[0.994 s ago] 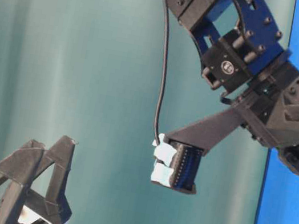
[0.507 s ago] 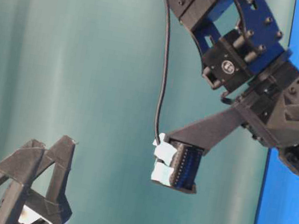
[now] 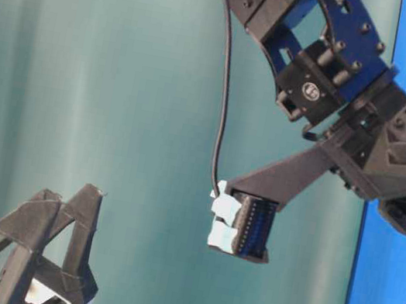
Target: Handover the blue block to the right arm after grasping it with the left arm, then place it in the designated position.
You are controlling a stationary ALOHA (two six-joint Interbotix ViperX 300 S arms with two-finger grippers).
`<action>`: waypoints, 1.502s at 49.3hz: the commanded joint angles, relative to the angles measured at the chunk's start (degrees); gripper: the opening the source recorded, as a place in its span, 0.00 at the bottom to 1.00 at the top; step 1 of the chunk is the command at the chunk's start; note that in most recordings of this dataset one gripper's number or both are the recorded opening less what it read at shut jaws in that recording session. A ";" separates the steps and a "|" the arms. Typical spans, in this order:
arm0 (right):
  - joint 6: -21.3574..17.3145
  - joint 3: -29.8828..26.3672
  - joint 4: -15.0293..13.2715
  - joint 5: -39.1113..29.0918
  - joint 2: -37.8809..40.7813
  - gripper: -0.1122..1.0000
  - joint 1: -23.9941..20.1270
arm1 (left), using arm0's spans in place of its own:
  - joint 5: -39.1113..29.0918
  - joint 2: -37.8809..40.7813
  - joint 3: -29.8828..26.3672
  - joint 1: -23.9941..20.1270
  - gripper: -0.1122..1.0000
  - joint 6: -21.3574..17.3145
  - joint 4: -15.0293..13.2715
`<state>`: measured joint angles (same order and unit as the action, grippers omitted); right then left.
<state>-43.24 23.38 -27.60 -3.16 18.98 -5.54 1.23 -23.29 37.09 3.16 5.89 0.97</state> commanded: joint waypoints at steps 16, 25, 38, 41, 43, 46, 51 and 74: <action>0.09 -0.35 0.18 -0.09 -1.58 0.87 0.00 | 0.44 -0.88 -1.05 -0.18 0.94 -0.09 0.09; 0.18 0.97 0.09 -2.02 -5.62 0.87 0.00 | 0.53 -0.97 -0.97 -0.18 0.94 -0.09 0.09; 0.44 4.04 -0.26 -7.47 -16.17 0.87 0.00 | 0.44 -0.97 -0.97 -0.18 0.94 -0.09 0.09; 0.53 4.75 -0.35 -8.79 -18.90 0.87 -0.09 | 0.35 -0.97 -0.97 -0.18 0.94 -0.09 0.09; 0.53 5.27 -0.62 -9.58 -20.65 0.87 0.00 | 0.44 -0.97 -0.97 -0.18 0.94 -0.09 0.09; 0.53 5.89 -0.88 -10.81 -23.38 0.87 0.00 | 0.35 -0.97 -0.97 -0.18 0.94 -0.09 0.09; 0.53 6.77 -1.14 -13.10 -27.69 0.87 0.00 | 0.35 -0.97 -0.97 -0.18 0.94 -0.09 0.09; 0.62 10.63 -2.37 -20.21 -44.30 0.87 0.00 | 0.26 -0.97 -1.05 -0.18 0.94 -0.18 0.09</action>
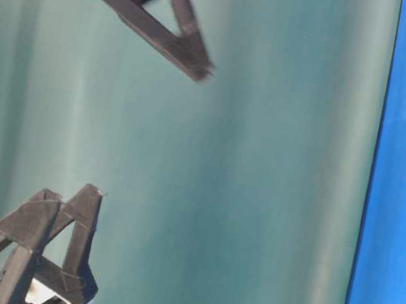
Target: Handover the blue block to the right arm after grasping it with the left arm, then place it in the designated position.
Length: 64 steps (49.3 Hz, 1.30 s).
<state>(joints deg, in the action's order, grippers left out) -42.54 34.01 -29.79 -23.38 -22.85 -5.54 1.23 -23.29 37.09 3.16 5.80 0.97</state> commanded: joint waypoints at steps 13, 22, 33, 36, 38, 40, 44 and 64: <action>-0.09 1.49 -0.18 0.62 -4.83 0.87 -0.09 | 0.35 -0.97 -0.97 -0.44 0.94 0.00 0.09; 0.00 1.32 -0.79 1.14 -4.39 0.86 0.00 | 0.44 -0.97 -0.97 -0.44 0.94 0.00 0.09; -0.09 1.58 -2.37 6.50 -5.27 0.86 0.00 | 0.53 -0.97 -1.05 -0.44 0.94 0.00 0.00; -0.09 1.85 -2.99 8.44 -5.71 0.86 0.00 | 0.53 -0.97 -1.05 -0.44 0.94 0.00 0.09; -0.09 1.93 -3.43 9.84 -5.98 0.86 0.09 | 0.44 -0.97 -1.05 -0.26 0.94 0.00 0.09; -0.09 2.11 -3.78 11.25 -6.33 0.86 0.18 | 0.53 -0.97 -1.14 -0.44 0.94 0.00 0.09; -0.09 2.46 -4.31 13.62 -6.94 0.86 0.53 | 0.53 -0.97 -1.14 -0.44 0.94 0.09 0.09; -0.09 4.22 -5.19 19.86 -7.21 0.86 1.32 | 0.88 -0.97 -1.14 -0.44 0.94 0.00 0.09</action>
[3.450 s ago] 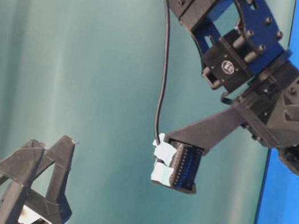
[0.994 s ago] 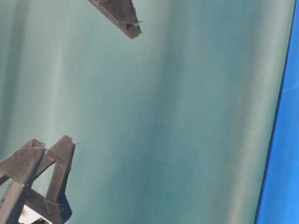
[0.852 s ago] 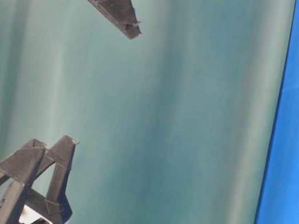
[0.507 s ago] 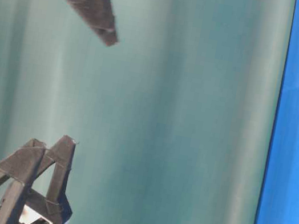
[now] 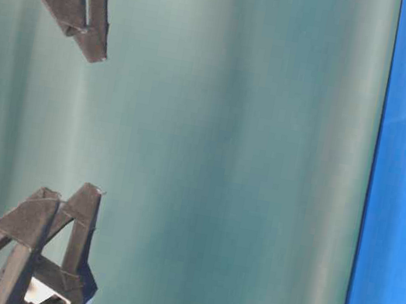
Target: Handover the blue block to the right arm after grasping it with the left arm, then place it in the designated position.
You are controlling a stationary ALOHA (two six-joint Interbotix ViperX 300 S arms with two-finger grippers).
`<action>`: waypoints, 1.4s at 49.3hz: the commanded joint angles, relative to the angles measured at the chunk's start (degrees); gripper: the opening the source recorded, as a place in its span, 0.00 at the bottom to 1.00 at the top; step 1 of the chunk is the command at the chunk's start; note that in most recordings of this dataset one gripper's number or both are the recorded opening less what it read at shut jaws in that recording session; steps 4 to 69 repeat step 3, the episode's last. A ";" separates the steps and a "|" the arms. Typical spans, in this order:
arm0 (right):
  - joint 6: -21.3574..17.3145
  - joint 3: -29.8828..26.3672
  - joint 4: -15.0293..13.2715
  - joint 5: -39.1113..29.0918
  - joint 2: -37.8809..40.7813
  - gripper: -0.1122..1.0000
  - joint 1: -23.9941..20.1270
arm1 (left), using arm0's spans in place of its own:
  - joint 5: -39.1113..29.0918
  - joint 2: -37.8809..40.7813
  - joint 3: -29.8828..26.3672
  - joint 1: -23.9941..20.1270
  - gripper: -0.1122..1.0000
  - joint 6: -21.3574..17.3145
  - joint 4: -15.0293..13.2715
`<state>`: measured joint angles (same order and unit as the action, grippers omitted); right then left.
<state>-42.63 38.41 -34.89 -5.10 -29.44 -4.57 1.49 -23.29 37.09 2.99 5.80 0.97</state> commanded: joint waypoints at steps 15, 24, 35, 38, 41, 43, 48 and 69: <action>0.00 0.09 -0.09 2.37 -0.62 0.86 0.44 | 0.62 -0.97 -1.14 -0.26 0.94 0.00 0.09; 0.00 0.09 -0.09 2.37 -0.62 0.86 0.44 | 0.62 -0.97 -1.14 -0.26 0.94 0.00 0.09; 0.00 0.09 -0.09 2.37 -0.62 0.86 0.44 | 0.62 -0.97 -1.14 -0.26 0.94 0.00 0.09; 0.00 0.09 -0.09 2.37 -0.62 0.86 0.44 | 0.62 -0.97 -1.14 -0.26 0.94 0.00 0.09; 0.00 0.09 -0.09 2.37 -0.62 0.86 0.44 | 0.62 -0.97 -1.14 -0.26 0.94 0.00 0.09; 0.00 0.09 -0.09 2.37 -0.62 0.86 0.44 | 0.62 -0.97 -1.14 -0.26 0.94 0.00 0.09; 0.00 0.09 -0.09 2.37 -0.62 0.86 0.44 | 0.62 -0.97 -1.14 -0.26 0.94 0.00 0.09; 0.00 0.09 -0.09 2.37 -0.62 0.86 0.44 | 0.62 -0.97 -1.14 -0.26 0.94 0.00 0.09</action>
